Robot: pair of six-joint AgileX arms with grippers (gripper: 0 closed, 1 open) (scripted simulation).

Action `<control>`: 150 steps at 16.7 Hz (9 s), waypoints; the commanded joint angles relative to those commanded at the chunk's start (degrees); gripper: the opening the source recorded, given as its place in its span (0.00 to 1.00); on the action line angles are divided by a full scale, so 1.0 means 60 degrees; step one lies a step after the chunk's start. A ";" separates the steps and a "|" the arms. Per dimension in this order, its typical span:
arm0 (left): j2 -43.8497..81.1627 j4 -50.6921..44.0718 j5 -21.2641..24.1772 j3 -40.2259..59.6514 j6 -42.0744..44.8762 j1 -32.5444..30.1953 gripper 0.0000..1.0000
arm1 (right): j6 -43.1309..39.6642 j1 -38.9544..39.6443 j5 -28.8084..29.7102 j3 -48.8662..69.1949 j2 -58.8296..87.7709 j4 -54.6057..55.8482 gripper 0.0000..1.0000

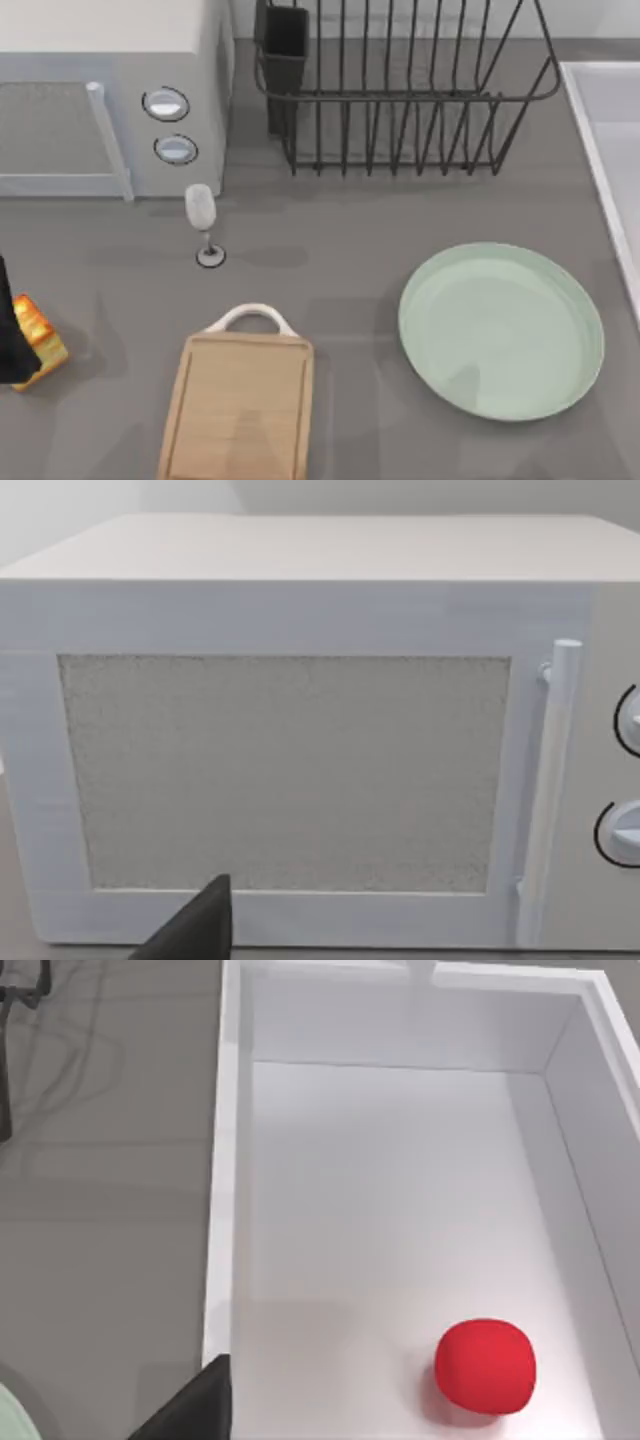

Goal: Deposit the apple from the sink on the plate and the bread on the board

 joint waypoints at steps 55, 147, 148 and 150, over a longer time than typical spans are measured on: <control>0.0000 0.0000 0.0000 0.0000 0.0000 0.0000 1.00 | -0.1726 -0.1870 0.0045 0.8469 1.6102 -0.2186 0.00; 0.0000 0.0000 0.0000 0.0000 0.0000 0.0000 1.00 | 0.4231 0.4198 -0.0007 0.3475 0.4337 -0.3848 1.00; 0.0000 0.0000 0.0000 0.0000 0.0000 0.0000 1.00 | 0.3989 0.3964 -0.0007 0.2705 0.3291 -0.3241 1.00; 0.0000 0.0000 0.0000 0.0000 0.0000 0.0000 1.00 | 0.3485 0.3476 -0.0007 0.1092 0.1105 -0.1969 1.00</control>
